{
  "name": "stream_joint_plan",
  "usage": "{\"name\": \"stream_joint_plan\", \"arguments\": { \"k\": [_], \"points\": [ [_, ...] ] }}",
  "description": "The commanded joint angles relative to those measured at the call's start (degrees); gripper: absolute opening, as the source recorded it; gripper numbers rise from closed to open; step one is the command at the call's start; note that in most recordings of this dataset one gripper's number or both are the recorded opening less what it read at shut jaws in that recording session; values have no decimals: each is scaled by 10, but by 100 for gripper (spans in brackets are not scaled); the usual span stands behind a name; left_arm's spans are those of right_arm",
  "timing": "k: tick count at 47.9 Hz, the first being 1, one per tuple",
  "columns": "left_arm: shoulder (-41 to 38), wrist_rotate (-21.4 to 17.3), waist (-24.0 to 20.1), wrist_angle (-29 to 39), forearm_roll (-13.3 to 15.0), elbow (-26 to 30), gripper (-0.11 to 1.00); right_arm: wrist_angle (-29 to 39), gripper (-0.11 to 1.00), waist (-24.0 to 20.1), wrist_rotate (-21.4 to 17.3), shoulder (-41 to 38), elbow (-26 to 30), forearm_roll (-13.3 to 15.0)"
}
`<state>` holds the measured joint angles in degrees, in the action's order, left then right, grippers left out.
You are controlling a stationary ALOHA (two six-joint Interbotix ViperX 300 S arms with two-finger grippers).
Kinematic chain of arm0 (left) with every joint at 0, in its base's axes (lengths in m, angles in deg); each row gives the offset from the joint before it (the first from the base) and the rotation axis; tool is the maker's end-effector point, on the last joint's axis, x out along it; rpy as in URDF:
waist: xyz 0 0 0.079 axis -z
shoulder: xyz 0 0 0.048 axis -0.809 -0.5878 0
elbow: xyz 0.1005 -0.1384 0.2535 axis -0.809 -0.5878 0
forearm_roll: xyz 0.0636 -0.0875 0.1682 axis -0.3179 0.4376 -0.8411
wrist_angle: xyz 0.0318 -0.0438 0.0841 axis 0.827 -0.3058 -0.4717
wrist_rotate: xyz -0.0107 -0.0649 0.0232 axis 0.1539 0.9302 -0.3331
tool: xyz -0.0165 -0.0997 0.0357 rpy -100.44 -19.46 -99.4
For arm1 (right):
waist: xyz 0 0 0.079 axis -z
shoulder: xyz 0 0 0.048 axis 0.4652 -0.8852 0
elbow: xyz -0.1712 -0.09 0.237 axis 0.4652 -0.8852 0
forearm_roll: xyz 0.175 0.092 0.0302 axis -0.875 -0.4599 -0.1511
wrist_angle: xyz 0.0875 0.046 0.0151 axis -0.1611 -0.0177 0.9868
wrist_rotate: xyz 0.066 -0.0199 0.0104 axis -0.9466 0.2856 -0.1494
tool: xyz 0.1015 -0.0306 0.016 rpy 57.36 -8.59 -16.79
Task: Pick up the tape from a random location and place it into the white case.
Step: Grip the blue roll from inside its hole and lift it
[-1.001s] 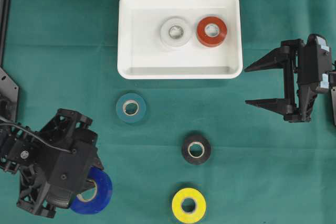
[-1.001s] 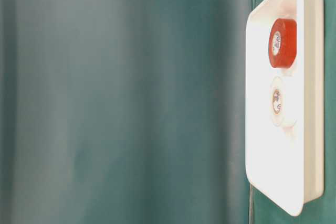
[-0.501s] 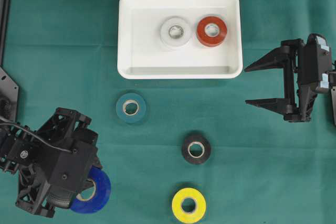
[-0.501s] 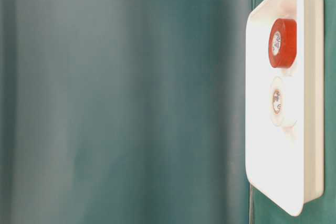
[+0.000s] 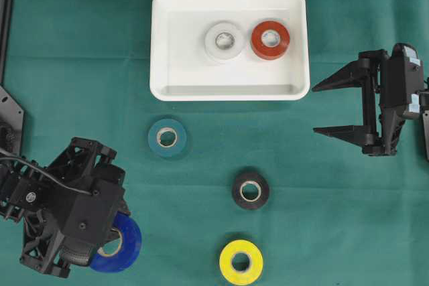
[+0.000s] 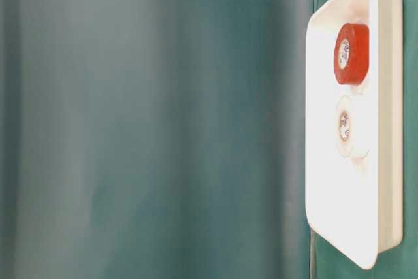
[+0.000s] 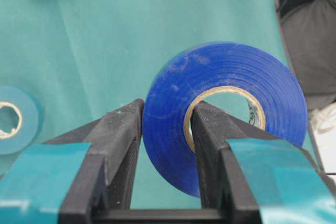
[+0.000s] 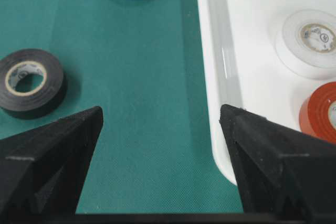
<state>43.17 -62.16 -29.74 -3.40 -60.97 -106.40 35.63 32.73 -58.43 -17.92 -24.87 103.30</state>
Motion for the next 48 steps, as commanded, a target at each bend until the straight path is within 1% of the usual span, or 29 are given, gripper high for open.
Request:
{"name": "stream_joint_plan", "arguments": {
  "k": [1, 14, 29, 48],
  "points": [
    [10, 1, -1, -3, 1, 17, 24, -1, 85, 0, 1, -1, 12, 1],
    [10, 1, -1, -3, 1, 16, 24, 1, 85, 0, 1, -1, 12, 0],
    [9, 1, -1, -3, 1, 16, 24, 4, 82, 0, 1, -1, 12, 0],
    [10, 1, -2, -3, 1, 16, 24, 4, 82, 0, 1, -1, 12, 0]
  ]
}}
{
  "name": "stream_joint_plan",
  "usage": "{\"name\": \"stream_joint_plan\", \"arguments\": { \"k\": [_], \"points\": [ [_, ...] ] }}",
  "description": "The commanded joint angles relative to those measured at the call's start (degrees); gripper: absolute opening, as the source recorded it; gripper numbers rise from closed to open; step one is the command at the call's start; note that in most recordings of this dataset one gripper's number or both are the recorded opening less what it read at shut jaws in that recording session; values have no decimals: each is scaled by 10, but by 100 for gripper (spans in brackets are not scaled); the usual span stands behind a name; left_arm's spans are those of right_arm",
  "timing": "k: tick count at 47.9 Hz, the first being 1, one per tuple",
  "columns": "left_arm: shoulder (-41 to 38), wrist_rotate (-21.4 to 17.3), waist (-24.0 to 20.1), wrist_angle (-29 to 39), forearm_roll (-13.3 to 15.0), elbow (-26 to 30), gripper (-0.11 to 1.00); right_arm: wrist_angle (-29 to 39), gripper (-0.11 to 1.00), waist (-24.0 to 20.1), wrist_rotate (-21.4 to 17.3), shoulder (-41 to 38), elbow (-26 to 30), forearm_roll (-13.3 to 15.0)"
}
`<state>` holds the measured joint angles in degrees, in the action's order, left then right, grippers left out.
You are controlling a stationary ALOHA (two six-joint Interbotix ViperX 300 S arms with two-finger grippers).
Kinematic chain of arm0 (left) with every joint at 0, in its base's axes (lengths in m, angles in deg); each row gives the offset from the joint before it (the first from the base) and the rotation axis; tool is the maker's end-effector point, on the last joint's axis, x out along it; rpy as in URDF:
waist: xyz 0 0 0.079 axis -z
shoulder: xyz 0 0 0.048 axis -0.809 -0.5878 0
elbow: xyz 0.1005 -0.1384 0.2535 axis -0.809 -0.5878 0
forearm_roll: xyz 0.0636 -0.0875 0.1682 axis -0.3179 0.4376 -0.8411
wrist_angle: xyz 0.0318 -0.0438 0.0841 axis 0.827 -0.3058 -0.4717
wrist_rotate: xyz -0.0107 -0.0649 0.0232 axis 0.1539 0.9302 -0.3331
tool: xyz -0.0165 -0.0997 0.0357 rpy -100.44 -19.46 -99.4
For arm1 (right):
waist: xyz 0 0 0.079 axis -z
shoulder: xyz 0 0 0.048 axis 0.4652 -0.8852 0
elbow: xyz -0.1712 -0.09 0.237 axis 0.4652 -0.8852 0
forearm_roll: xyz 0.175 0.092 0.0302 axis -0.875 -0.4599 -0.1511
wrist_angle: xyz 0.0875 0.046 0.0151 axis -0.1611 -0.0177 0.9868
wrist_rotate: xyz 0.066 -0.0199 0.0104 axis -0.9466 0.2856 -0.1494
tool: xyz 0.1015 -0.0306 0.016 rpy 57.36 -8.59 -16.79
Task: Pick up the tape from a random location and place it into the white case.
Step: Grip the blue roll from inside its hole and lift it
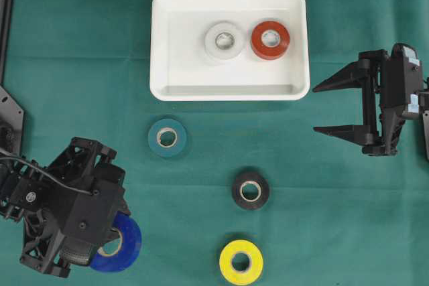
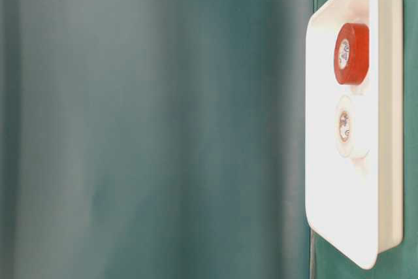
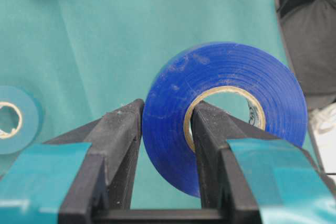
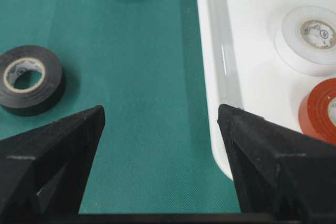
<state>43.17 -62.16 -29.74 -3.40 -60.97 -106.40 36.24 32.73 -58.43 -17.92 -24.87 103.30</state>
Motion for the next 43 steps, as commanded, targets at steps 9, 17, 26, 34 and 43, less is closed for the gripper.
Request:
{"name": "stream_joint_plan", "arguments": {
  "k": [9, 17, 26, 34, 43],
  "points": [
    [10, 1, -3, -3, 1, 15, 24, -3, 82, 0, 1, -1, 12, 1],
    [11, 1, -11, -3, 1, 13, 24, -3, 82, 1, 2, -1, 12, 1],
    [11, -2, -38, -2, 1, 13, 24, 4, 82, 0, 2, -1, 12, 3],
    [11, -3, -70, 4, 1, 13, 24, 9, 82, 0, 2, -1, 12, 4],
    [11, -3, -117, 8, 1, 9, 24, 11, 82, 0, 3, -1, 12, 9]
  ]
}}
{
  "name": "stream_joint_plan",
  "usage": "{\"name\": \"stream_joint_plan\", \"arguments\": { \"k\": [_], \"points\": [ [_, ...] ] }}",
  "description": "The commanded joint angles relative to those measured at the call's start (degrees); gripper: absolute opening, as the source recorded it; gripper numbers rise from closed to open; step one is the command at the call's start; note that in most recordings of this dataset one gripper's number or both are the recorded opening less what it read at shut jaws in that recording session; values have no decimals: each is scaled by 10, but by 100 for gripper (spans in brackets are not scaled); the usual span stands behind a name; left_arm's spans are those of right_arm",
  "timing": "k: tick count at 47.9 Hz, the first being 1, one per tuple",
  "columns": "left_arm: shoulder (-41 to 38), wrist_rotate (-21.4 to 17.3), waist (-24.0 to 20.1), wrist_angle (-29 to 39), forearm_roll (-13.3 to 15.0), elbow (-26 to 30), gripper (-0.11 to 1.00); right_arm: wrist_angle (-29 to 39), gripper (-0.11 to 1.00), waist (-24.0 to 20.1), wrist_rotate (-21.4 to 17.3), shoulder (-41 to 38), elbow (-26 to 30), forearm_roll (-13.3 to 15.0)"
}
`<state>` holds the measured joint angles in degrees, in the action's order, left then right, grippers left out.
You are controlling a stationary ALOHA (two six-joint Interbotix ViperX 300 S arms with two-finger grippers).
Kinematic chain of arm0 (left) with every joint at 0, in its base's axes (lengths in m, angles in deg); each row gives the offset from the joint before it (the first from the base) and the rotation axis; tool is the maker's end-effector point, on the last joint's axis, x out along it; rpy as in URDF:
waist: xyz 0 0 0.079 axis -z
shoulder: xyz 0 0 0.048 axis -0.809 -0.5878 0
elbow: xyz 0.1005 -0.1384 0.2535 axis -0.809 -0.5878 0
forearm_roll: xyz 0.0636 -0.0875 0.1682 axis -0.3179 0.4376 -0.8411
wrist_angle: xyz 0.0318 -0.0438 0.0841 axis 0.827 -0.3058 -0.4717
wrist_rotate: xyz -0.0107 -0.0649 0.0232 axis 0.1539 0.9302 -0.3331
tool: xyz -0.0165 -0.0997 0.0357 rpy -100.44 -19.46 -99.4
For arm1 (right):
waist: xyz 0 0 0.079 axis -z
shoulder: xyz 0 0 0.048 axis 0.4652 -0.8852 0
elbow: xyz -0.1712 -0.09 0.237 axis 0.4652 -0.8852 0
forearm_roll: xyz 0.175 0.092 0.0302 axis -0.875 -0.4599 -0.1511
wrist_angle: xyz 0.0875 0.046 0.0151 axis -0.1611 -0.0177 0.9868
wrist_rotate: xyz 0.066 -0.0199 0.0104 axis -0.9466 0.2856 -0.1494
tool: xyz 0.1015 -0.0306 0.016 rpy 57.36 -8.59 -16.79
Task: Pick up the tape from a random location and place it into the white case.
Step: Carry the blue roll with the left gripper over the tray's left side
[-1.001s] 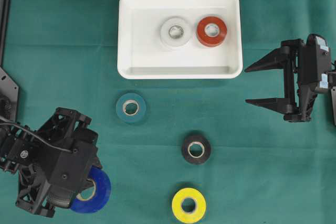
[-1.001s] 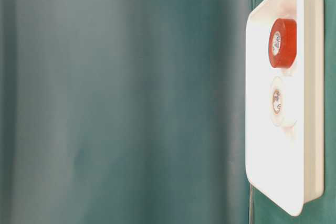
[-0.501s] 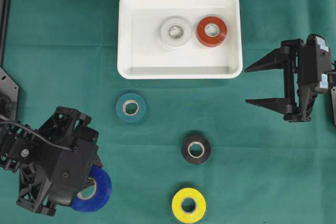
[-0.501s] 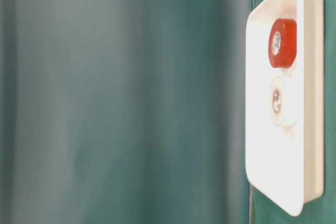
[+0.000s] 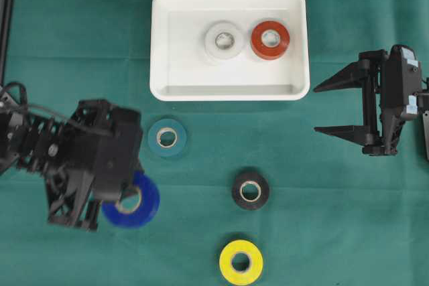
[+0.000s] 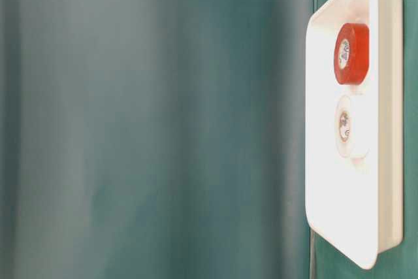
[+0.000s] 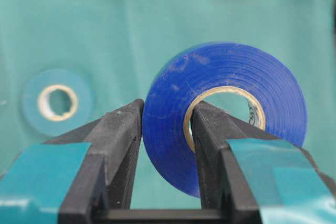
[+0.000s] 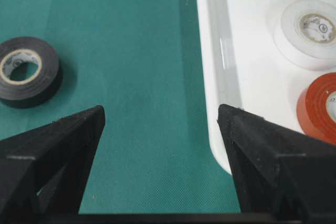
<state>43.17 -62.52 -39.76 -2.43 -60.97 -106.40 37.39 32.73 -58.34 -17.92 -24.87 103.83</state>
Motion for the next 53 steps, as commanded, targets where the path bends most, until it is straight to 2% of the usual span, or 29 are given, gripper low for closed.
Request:
{"name": "stream_joint_plan", "arguments": {
  "k": [1, 13, 36, 53],
  "points": [
    [12, 1, -21, -1, 1, 9, 24, -1, 82, 0, 2, -1, 12, 4],
    [11, 0, -84, -1, 1, 3, 24, 11, 82, 0, 2, -1, 12, 4],
    [4, 0, -237, -8, 0, 11, 24, 24, 82, 0, -1, 0, 12, 4],
    [-24, 0, -317, -26, 0, 40, 24, 34, 82, 1, -1, 12, 13, 4]
  ]
}}
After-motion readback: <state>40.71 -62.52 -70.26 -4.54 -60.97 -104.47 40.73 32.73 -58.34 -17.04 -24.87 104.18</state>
